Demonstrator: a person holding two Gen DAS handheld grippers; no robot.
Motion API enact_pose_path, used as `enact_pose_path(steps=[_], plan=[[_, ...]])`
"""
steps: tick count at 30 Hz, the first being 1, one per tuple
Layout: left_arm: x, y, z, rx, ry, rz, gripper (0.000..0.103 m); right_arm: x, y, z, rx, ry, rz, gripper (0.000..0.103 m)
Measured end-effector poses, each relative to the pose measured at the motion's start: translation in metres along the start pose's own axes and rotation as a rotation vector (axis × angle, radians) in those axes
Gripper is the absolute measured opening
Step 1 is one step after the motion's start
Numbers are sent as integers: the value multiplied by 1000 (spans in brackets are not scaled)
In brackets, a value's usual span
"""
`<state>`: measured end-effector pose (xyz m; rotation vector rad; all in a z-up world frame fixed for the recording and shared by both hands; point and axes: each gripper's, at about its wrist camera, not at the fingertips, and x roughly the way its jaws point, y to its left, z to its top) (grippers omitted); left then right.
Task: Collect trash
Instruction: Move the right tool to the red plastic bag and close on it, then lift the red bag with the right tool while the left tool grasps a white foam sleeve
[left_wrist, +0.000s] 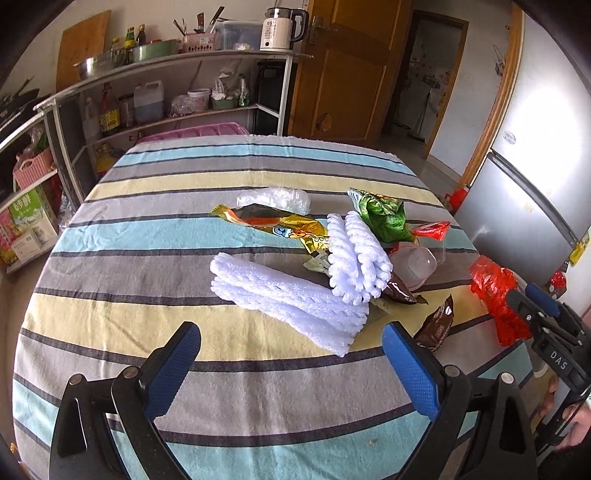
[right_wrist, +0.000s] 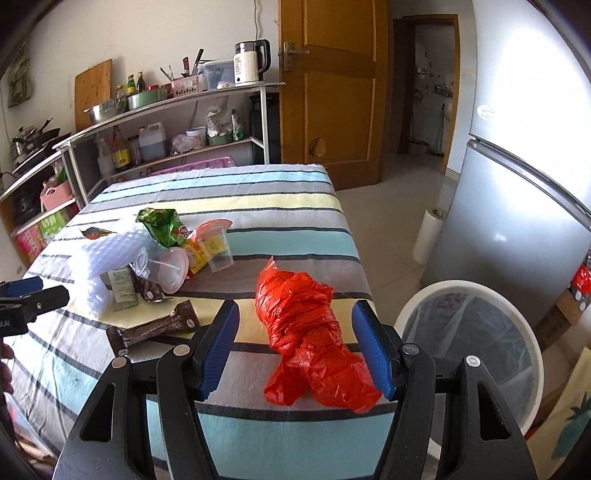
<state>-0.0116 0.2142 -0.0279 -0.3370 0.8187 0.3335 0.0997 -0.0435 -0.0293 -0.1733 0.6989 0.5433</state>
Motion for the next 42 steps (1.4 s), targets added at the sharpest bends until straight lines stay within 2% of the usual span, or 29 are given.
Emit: enact_pose_path(steps=[3,10,15,17,20,30,36,39,42], plan=[[11,-5,3,-1,16,14,100,10,-3,1,29,27,-3,64],[35,-3,15,-41,48,38,100,22,3,-2,8,63,-15,64],[50,1,15,-59,87,65,100,20,4,-4,20,62,-13,64],[49,6,12,-70,91,79,100,19,6,-4,20,62,-13,64],[43,15,10,-67,81,105,100,18,8,-4,12,64,-25,57],[24,54,0,-99,63,178,99,13,20,-8,15,53,12,54],[13,64,15,-190,8,52,98,15,22,-7,23,52,7,54],[18,65,25,-243,26,-13,98,16,21,-7,25,50,8,54],[23,62,30,-257,48,-19,98,16,20,-8,27,50,9,54]])
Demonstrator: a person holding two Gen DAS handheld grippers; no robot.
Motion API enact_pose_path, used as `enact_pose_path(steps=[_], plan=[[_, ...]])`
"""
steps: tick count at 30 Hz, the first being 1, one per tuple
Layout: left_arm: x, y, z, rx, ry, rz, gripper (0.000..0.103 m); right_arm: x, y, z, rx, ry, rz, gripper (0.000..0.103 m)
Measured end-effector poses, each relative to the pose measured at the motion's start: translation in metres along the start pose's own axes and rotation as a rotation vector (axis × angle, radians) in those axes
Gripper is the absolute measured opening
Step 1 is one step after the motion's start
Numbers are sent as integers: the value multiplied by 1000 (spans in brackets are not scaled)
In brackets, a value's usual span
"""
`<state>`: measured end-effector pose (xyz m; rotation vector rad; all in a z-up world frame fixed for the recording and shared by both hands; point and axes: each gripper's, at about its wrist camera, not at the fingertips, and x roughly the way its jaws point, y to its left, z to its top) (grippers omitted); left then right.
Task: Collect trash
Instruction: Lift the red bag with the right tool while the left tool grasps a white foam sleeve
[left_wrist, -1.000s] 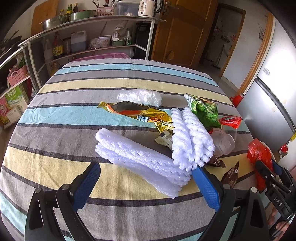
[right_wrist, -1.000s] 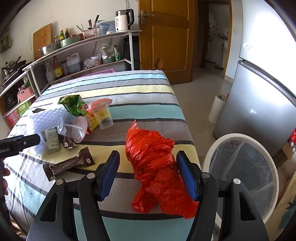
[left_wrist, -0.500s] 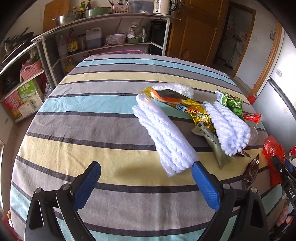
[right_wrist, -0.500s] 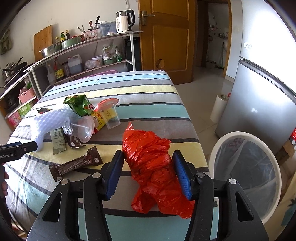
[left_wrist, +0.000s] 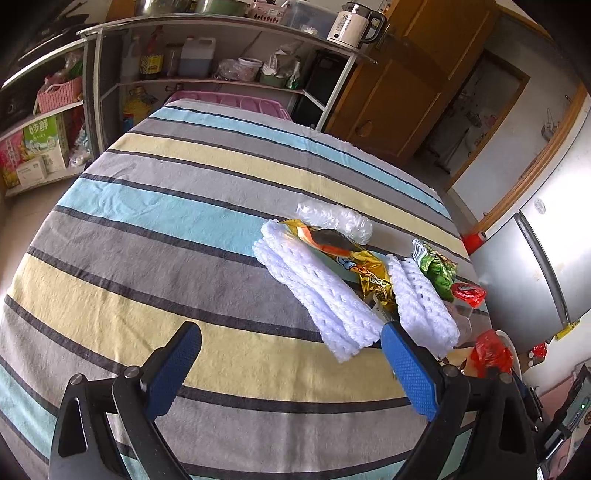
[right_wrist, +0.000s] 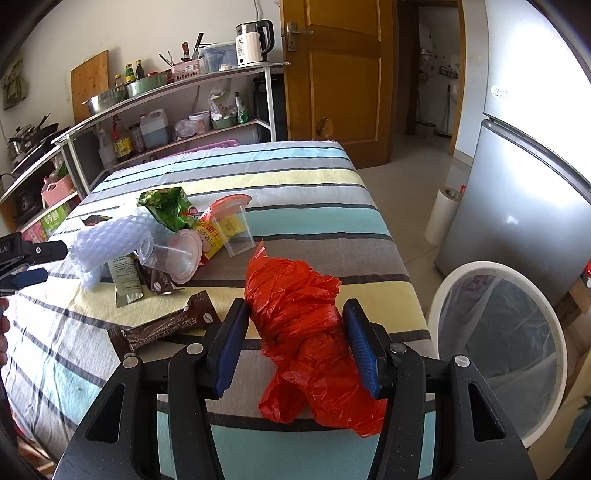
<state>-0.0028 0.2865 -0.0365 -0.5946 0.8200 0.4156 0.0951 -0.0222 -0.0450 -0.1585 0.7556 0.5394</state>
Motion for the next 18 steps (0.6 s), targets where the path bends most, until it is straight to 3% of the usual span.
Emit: enact_pose_path(steps=[3,9,12,14,18], plan=[[7,-1,3,0,-4,53,97,1,1,-1,0,-4,-1,54],[27,-7,17,-17,6,74,93,1,1,-3,-1,-10,-1,54],[32,-14,24,-43,10,35,91,2,1,-4,-1,-11,-1,54],[45,-17,26,-37,58,93,90,2,0,-4,2,-10,2,54],[49,-17,24,-15,49,144,88,2,-1,-5,9,-9,5,54]])
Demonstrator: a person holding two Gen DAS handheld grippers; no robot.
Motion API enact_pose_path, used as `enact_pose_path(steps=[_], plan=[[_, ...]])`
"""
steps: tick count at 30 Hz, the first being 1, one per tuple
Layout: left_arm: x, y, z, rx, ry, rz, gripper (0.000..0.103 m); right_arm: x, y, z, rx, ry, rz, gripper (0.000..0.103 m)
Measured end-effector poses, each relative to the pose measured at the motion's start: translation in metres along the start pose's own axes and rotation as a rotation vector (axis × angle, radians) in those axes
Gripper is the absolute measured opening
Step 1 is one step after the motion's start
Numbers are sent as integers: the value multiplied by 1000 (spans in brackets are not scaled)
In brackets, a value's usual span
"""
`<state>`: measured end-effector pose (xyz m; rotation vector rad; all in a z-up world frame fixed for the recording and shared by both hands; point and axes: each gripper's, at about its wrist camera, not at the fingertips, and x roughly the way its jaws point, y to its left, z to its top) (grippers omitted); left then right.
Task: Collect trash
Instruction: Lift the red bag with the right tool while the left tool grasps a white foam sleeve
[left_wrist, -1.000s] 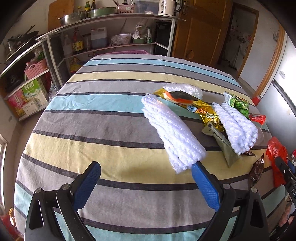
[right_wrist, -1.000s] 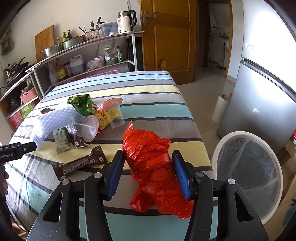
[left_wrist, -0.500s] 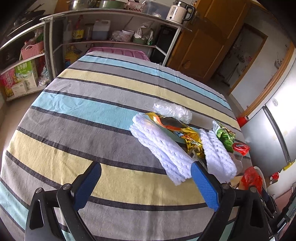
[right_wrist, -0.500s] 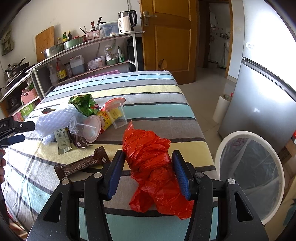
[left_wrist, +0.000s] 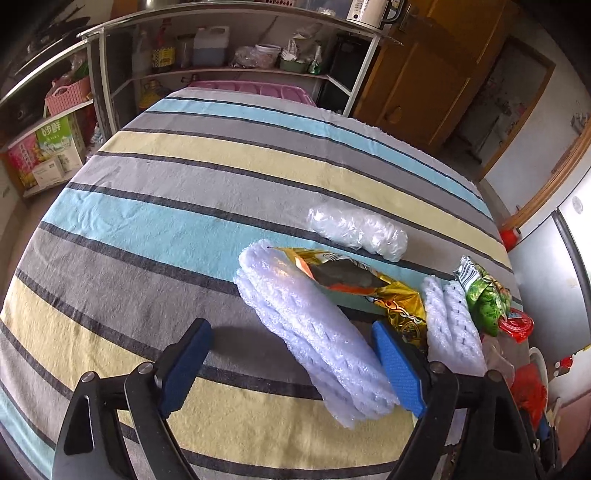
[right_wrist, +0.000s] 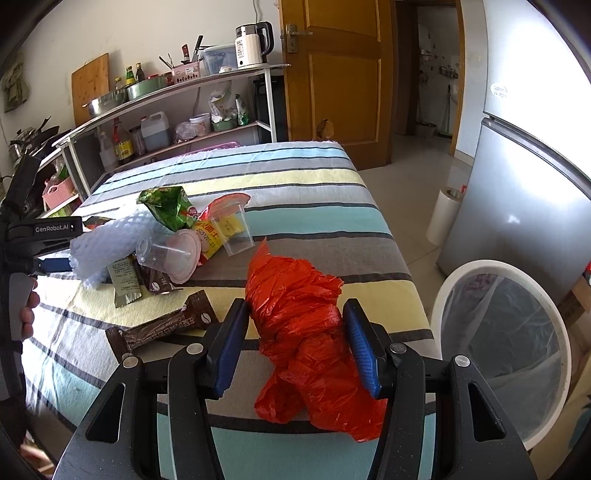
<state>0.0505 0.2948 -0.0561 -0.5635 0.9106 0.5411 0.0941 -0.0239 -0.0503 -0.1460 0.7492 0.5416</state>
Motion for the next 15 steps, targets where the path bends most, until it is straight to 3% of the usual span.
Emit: enact_pose_path(steps=[5,10,15], plan=[[-3,8,-3,42,-7,35,81,4,-2,-2,10,11,0,54],[-11,23,-5,73,-7,13,77,4,-2,-2,10,10,0,54],[-14,40,0,20,-5,-13,54,3,-1,-3,7,7,-17,52]])
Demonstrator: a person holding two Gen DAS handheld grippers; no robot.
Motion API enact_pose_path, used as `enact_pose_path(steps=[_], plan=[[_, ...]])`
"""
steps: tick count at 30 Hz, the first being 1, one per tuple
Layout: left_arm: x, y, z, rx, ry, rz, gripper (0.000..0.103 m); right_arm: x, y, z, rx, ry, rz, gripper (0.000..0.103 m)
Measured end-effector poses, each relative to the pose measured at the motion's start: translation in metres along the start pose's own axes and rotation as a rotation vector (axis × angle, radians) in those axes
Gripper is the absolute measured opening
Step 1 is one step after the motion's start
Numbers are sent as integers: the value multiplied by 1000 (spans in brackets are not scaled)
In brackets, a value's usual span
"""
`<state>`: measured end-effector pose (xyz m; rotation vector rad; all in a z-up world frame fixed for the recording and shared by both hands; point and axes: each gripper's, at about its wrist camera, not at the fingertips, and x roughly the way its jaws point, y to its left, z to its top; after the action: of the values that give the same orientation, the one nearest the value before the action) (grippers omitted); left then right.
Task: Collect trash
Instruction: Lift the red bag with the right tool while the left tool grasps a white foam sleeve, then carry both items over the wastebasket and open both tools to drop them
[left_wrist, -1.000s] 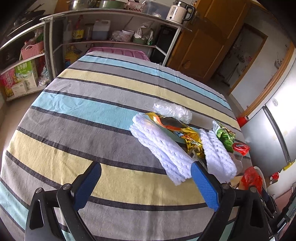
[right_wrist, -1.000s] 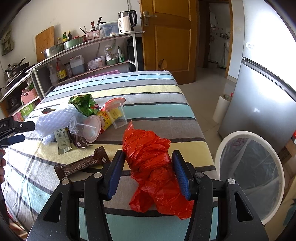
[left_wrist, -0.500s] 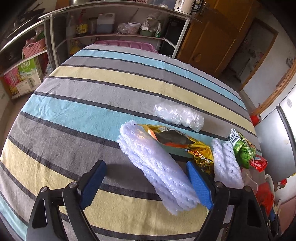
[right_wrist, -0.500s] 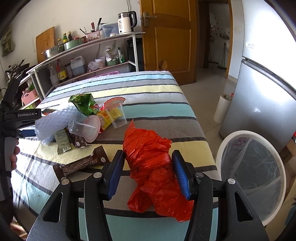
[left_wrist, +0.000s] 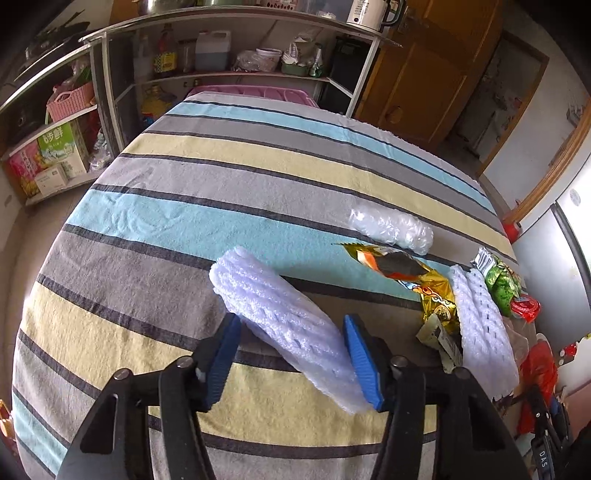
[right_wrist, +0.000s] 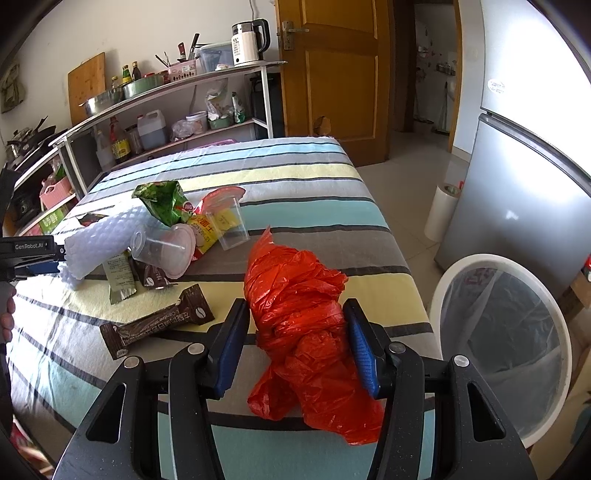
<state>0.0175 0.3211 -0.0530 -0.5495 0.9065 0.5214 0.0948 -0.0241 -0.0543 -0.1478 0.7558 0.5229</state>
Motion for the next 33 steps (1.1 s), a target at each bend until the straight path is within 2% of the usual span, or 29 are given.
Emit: enact_pose_path(steps=[6,8,11,15,20,24,33], plan=[[-3,6,0,-4,6,-48,44,-3,3,-3,3,-1,-3,50],[-6,5,-2,3,-11,-79,35,-5,6,-3,0,-5,-3,49],[-11,-2,-7,56,-30,-62,33,-7,8,-5,-2,-11,-1,47],[-19,-8,-14,99,-39,-87,30,-11,8,-6,4,-22,-1,47],[-29,-15,-21,149,-62,-73,29,-19,9,-5,12,-39,-3,46],[-43,-23,-27,187,-83,-89,29,-25,8,-5,17,-53,1,46],[-91,-65,-46,338,-164,-204,29,-52,3,-3,41,-101,-11,46]])
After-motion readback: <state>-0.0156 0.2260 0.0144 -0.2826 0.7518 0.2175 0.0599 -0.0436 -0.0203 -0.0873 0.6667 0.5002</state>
